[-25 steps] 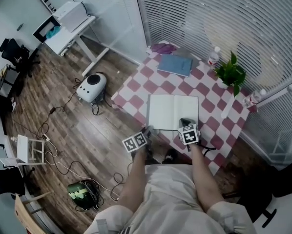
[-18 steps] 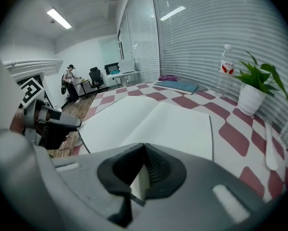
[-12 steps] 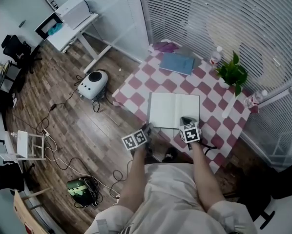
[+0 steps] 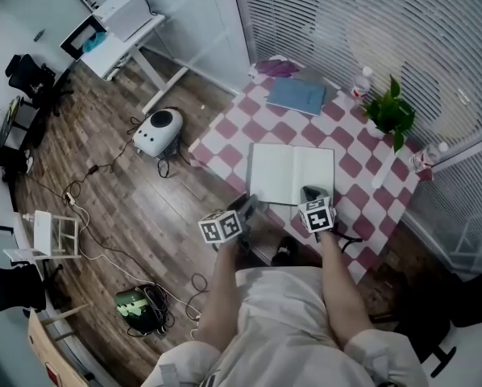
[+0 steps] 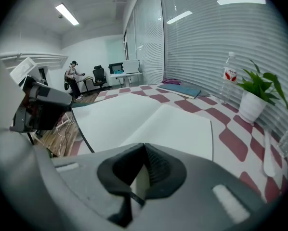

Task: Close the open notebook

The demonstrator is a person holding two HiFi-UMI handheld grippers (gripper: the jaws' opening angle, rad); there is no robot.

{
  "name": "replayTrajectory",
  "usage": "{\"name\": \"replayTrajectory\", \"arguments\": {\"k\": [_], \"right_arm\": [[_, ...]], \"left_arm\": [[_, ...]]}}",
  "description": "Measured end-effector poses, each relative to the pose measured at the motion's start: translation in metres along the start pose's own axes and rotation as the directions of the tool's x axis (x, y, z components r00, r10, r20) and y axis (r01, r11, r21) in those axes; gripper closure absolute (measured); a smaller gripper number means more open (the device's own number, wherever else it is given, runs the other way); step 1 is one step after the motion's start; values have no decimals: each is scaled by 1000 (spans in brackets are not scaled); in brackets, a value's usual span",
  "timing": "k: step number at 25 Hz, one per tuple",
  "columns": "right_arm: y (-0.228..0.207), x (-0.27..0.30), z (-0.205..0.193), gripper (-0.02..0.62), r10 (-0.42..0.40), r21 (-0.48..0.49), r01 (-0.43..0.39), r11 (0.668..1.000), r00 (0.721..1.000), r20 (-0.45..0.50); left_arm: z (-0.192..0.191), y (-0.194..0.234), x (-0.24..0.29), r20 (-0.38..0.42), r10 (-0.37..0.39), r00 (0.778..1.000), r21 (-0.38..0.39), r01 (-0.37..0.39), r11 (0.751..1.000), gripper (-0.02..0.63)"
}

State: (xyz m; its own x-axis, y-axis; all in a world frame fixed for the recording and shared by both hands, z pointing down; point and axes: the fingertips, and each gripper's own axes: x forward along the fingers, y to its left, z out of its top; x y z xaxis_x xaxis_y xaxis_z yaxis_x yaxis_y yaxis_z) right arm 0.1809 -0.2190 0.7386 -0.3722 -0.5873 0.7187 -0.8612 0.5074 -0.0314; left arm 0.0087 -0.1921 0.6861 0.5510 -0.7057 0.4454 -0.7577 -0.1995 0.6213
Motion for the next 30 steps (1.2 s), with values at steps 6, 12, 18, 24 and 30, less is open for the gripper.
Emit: {"name": "replayTrajectory", "arguments": {"k": [6,12,18,24,30], "right_arm": [[1,-4,-1,594,-42,-79,44,996,999,25],[12,-14,18,592,103,79,-115,990,985,141],[44,-32,61,592,230,17,-245,969,931,284],[61,-44,74,592,343,3,-363,932,882,322],[62,-58,80,592,374,-32,-387,921,862,343]], "left_arm": [[14,-31,-2,-19,-86,996,119,87,989,451],[24,-59,-7,-27,-180,983,187,182,965,451],[31,-89,-6,-57,-279,959,264,284,922,451],[28,-121,-2,-104,-363,926,314,377,871,451],[20,-142,6,-135,-403,905,331,424,843,451]]}}
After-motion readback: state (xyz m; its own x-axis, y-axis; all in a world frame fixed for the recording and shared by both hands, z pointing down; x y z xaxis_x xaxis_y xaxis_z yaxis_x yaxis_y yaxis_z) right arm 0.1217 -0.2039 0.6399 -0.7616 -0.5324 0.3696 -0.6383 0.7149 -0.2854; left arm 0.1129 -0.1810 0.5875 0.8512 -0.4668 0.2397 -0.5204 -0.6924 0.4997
